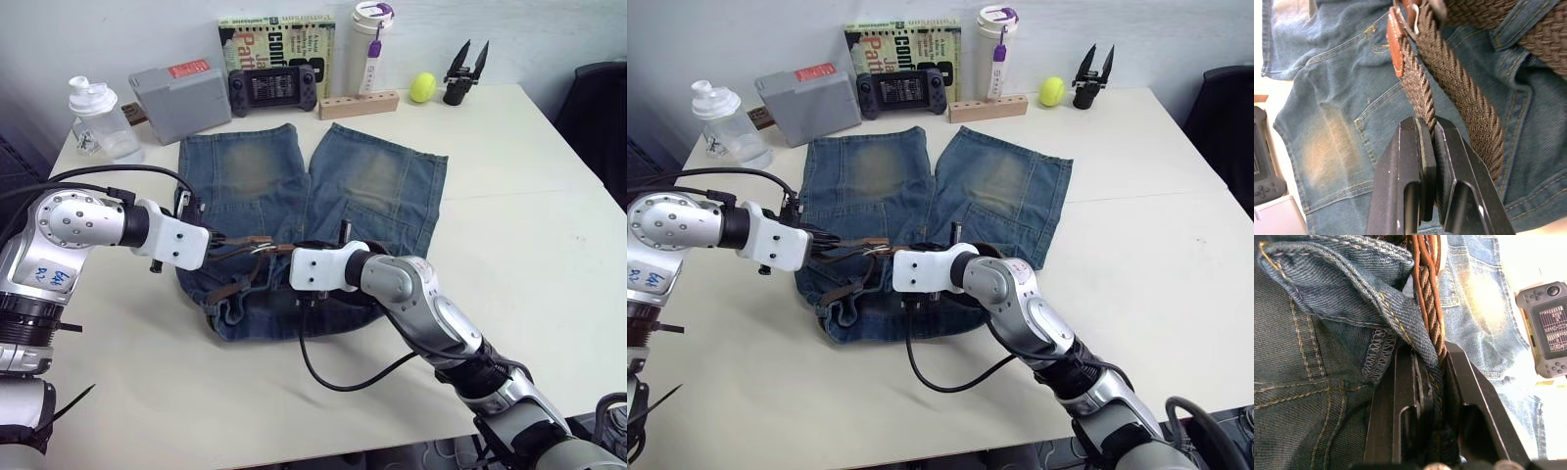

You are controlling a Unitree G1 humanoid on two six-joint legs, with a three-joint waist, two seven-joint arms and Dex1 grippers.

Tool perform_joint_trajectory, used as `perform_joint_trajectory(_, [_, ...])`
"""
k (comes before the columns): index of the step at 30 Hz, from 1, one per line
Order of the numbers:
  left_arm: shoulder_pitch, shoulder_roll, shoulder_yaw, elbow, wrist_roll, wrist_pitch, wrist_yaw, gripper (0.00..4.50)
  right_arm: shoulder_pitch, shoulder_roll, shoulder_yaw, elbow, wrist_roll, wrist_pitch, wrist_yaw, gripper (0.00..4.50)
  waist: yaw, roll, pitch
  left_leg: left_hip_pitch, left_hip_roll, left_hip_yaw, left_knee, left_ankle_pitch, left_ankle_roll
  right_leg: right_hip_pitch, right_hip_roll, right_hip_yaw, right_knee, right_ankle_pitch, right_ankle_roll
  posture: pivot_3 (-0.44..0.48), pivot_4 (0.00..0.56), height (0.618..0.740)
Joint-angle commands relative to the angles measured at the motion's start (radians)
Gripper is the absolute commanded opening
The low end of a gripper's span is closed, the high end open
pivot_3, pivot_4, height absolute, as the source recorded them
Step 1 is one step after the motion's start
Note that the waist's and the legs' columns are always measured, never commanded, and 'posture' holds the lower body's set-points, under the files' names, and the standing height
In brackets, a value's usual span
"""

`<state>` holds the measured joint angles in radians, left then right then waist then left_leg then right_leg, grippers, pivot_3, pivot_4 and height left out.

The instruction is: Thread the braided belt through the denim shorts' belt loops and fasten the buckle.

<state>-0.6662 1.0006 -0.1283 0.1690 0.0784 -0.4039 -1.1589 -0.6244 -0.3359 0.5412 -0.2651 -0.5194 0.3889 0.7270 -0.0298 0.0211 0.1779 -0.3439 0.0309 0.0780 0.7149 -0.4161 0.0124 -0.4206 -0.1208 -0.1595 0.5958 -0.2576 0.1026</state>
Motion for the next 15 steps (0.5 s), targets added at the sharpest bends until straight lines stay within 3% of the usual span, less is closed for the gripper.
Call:
perform_joint_trajectory(1, [-0.001,0.001,0.012,-0.019,-0.030,-0.009,-0.011,0.00,-0.031,0.014,-0.033,-0.021,-0.003,-0.023,-0.026,0.05,0.000,0.000,0.000,0.000,0.000,0.000,0.000,0.000,0.000,0.000,0.000,0.000,0.000,0.000,0.000,0.000,0.150,0.726])
perform_joint_trajectory(6, [-0.011,-0.007,0.026,0.017,-0.017,0.007,0.018,0.00,0.006,-0.008,-0.018,-0.031,-0.006,-0.009,-0.006,0.05,0.000,0.000,0.000,-0.006,0.000,0.001,0.002,0.000,0.000,-0.007,0.000,0.001,0.003,0.000,0.000,0.000,0.150,0.726])
perform_joint_trajectory(12, [0.089,-0.092,0.096,-0.093,-0.126,0.212,0.105,0.00,0.155,-0.091,-0.034,-0.127,0.007,0.047,0.059,0.05,0.001,-0.001,0.000,-0.008,0.000,0.000,0.003,0.000,0.000,-0.009,0.000,0.000,0.004,0.000,0.000,0.000,0.150,0.726])
perform_joint_trajectory(14, [0.146,-0.134,0.118,-0.179,-0.174,0.307,0.139,0.00,0.186,-0.114,-0.044,-0.141,-0.001,0.054,0.056,1.06,0.002,-0.001,-0.001,-0.008,-0.001,0.000,0.003,0.000,0.000,-0.009,-0.001,0.001,0.005,0.000,0.000,0.000,0.150,0.726])
perform_joint_trajectory(15, [0.179,-0.157,0.125,-0.229,-0.197,0.355,0.159,0.00,0.199,-0.125,-0.048,-0.146,-0.004,0.055,0.054,1.29,0.002,-0.001,-0.001,-0.008,0.000,-0.001,0.004,0.000,0.000,-0.009,-0.001,0.001,0.005,0.000,0.000,0.000,0.150,0.726])
